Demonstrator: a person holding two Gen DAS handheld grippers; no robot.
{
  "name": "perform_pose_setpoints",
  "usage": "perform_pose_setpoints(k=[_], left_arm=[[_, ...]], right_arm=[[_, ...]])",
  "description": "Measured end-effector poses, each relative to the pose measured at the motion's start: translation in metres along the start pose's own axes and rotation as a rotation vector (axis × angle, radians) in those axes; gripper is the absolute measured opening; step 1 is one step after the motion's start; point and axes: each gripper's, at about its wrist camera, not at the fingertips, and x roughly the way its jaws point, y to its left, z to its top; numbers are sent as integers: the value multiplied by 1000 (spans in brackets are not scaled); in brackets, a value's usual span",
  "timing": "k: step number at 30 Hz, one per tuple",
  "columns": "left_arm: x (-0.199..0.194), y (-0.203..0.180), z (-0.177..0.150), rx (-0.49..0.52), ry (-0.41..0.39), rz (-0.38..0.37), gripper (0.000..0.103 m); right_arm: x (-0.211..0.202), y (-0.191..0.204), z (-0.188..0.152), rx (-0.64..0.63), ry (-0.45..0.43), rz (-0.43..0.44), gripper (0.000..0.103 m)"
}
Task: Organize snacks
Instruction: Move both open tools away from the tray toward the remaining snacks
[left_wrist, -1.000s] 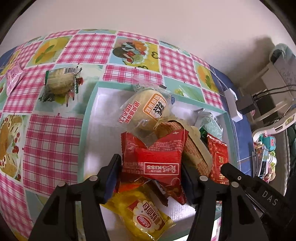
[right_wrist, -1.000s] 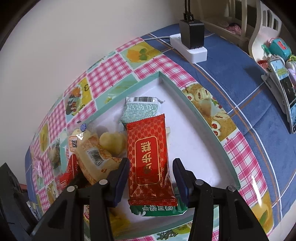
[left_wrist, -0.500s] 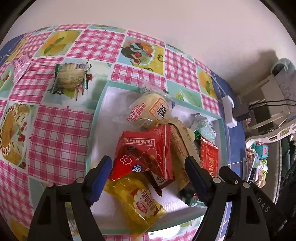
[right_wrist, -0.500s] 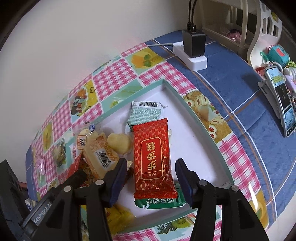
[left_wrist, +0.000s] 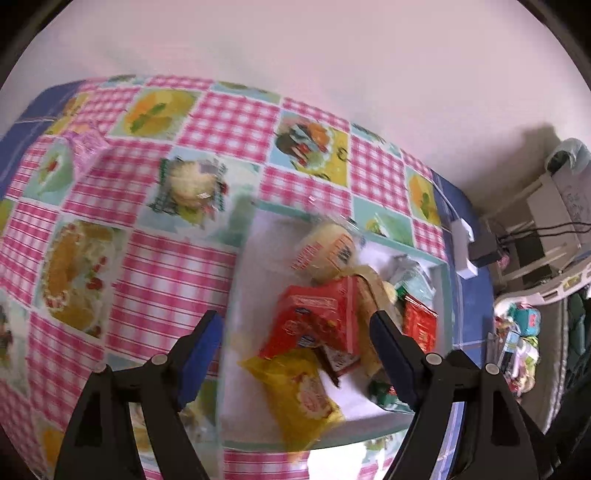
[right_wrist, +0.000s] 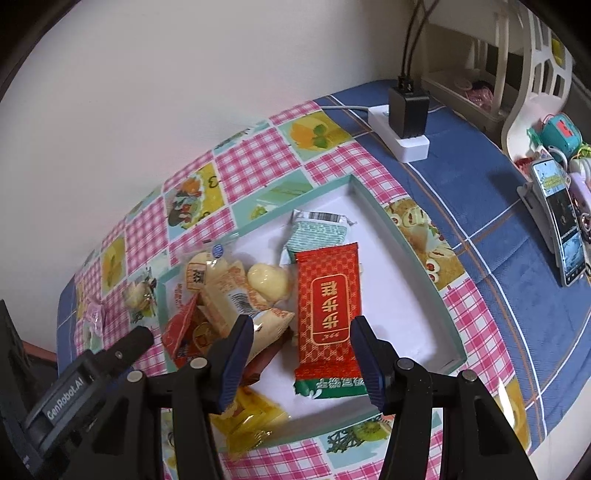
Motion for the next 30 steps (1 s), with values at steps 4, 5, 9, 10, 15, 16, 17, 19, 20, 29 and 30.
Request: perform_pose_setpoints(k=[4,5,9,10,15,16,17,19,20,29,30], left_arm=[[-7,13,1,-17,-38,64,96],[-9,18,0,-24,-46,77,96],[-13,40,-3,-53,-70,140,96],[-13,43,-4,-58,-73,158,97],[-18,72,-4,-104,-97,243,101],[-20,76,-3,-113,-103,255,101],[-22,81,-3,-121,-109,266,101],[-27,93,-1,-141,-121,293,101],[-29,97,-1,-149,-124,302,101],[-47,124,4,-165,-142,388,101],[-50,125,5,-162,-148,398,101]], right_arm=[[-3,7,-4,-21,-1,9,62],[-3,9,-5,-26,-1,9,62],[-4,16,-11,-45,2,14,66],[-4,19,-12,-51,1,15,68],[-7,32,-18,-84,-6,25,77],[-7,34,-19,-88,-7,28,78],[-7,36,-20,-93,-8,30,79],[-7,42,-21,-104,-10,38,82],[-7,45,-22,-109,-11,42,84],[-4,68,-29,-147,-14,74,103],[-3,71,-31,-152,-11,78,103]])
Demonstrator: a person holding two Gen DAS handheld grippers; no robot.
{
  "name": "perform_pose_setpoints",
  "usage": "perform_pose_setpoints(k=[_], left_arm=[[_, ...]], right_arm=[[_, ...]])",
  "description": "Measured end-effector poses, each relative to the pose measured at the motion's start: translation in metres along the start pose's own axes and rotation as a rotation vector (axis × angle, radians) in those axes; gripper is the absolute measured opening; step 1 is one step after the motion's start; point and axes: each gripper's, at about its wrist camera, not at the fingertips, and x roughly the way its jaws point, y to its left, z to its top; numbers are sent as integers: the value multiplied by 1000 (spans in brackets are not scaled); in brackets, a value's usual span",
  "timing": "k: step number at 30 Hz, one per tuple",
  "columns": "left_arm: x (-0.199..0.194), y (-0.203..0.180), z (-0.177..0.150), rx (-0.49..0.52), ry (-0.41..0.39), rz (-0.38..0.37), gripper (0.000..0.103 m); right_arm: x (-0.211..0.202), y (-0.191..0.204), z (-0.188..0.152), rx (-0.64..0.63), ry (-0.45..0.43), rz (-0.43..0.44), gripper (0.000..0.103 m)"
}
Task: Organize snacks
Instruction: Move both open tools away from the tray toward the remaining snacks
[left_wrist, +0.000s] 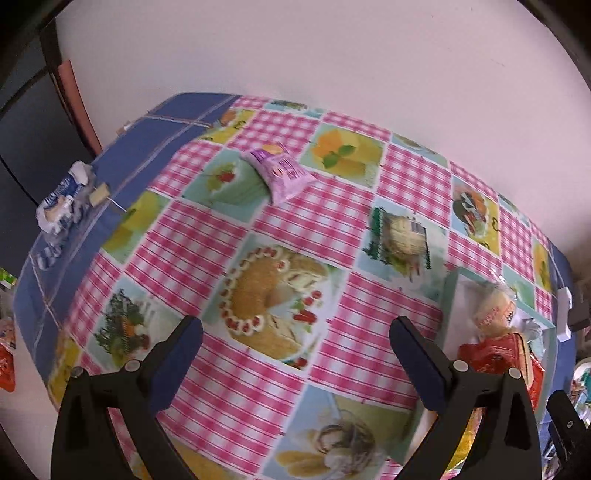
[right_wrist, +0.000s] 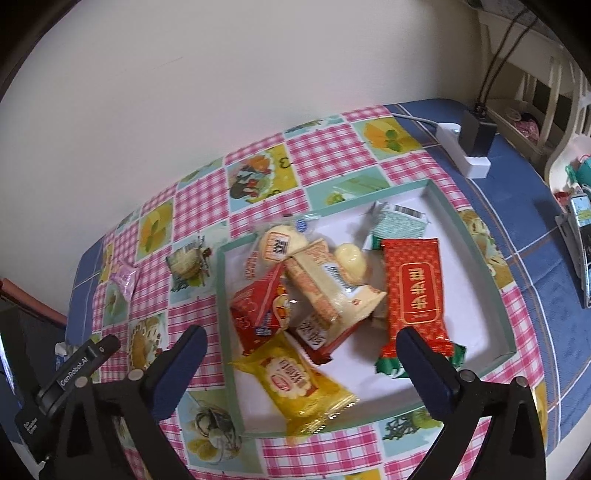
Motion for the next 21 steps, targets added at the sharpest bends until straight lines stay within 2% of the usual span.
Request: perform_pose_setpoints(k=[4,10,21], left_arm=[[-4,3,3,4,-11,28,101],[-5,7,4,14,3,136,101],[2,47,15,-21,31,175,101]], right_arm=[[6,12,-4,-18,16,11,103],[16,35,-10,-63,38,23,103],[35,96,-27,-195,72,55,103]])
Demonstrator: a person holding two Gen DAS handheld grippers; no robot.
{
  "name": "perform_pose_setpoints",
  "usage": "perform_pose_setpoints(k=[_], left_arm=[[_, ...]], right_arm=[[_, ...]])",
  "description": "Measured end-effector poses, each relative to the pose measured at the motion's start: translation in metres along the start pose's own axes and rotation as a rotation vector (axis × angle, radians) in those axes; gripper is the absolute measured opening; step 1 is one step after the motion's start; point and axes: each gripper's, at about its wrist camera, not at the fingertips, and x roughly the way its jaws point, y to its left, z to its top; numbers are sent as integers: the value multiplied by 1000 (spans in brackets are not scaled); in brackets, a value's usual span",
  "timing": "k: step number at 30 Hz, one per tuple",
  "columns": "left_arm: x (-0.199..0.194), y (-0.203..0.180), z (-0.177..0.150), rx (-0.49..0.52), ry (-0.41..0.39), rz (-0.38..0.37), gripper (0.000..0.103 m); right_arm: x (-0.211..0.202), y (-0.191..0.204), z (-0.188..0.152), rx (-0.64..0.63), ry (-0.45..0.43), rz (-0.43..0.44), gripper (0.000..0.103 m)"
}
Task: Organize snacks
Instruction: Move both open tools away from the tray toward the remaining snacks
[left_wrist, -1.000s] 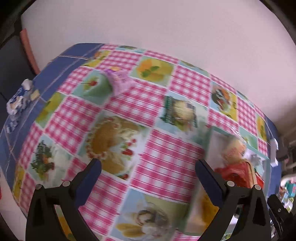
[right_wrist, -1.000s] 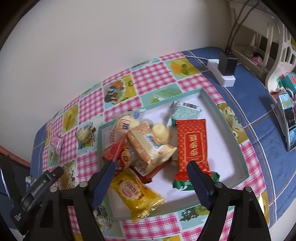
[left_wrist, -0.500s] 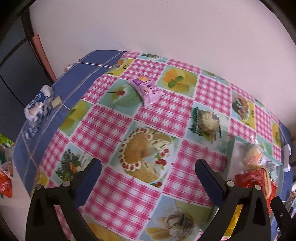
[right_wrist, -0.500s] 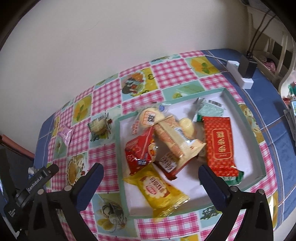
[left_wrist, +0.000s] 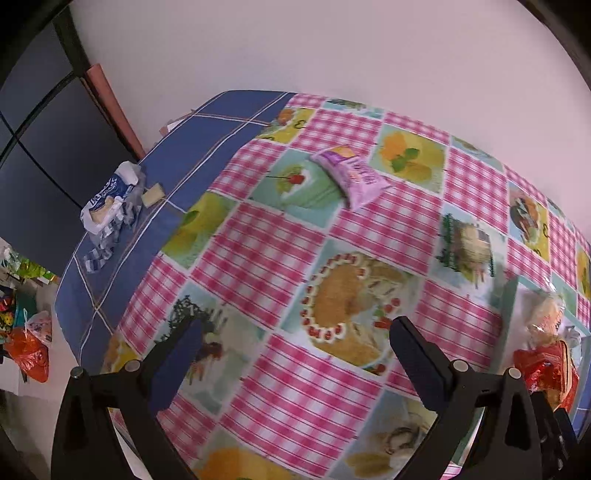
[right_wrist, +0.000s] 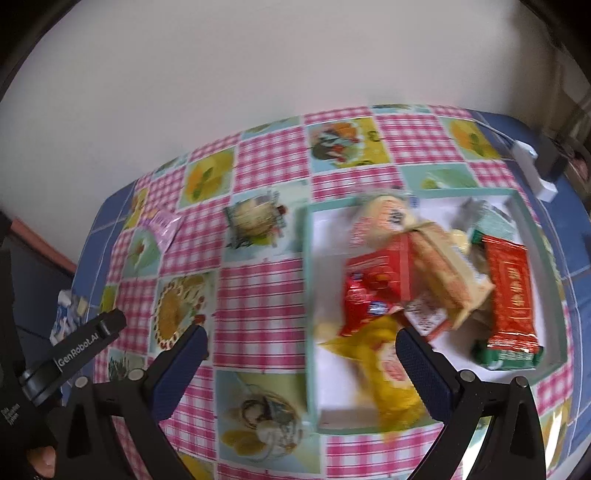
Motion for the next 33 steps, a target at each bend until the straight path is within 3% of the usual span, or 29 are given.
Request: perform_pose_setpoints(k=[10,20,33], left_arm=[[24,41,10,-80,38,-38,101],[46,56,23,-122,53,-110,101],[70,59,76,-106,60,-214,101]], right_arm=[[30,42,-3,-94,17,53,103],[37,53,5,-108,-22,93,103],[65,59,51,-65,20,131,103]])
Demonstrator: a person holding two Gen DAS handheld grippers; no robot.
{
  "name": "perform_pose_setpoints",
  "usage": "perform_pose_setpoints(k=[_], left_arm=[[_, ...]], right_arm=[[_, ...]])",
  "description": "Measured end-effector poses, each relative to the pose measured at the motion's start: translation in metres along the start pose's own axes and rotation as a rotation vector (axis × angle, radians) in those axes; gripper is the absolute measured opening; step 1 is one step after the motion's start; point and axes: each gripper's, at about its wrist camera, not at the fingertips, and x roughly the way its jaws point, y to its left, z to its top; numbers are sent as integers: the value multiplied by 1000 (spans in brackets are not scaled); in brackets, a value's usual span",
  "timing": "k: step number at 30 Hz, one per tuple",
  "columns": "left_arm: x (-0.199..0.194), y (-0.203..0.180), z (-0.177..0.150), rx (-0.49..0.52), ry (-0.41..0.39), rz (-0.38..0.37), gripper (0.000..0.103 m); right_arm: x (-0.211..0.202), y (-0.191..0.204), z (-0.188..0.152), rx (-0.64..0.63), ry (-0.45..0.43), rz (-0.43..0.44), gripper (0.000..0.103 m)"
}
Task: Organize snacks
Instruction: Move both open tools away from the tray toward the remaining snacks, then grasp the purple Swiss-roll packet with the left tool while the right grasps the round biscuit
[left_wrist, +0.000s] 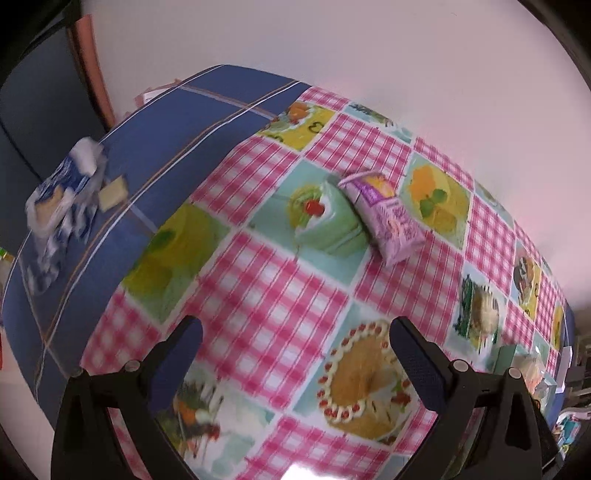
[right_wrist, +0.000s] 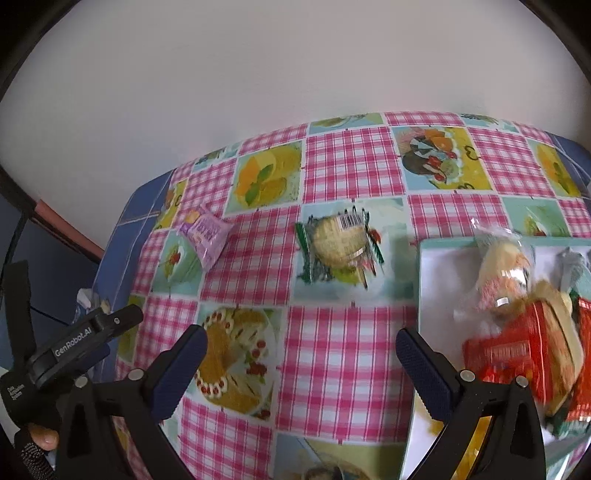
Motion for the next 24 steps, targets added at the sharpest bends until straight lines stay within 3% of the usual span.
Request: perform_pose_setpoints(k=[5,10,24], left_arm=[[7,-9,33,71,5,-18,101],[24,-18,61,56,81,-105,101],[84,-62,89,37,165,-139,95]], right_arm=[[8,2,28,-20,9,-16,103],[28,-2,54,-18,48,-46,102],[97,-7,74,-81,167,-134,89]])
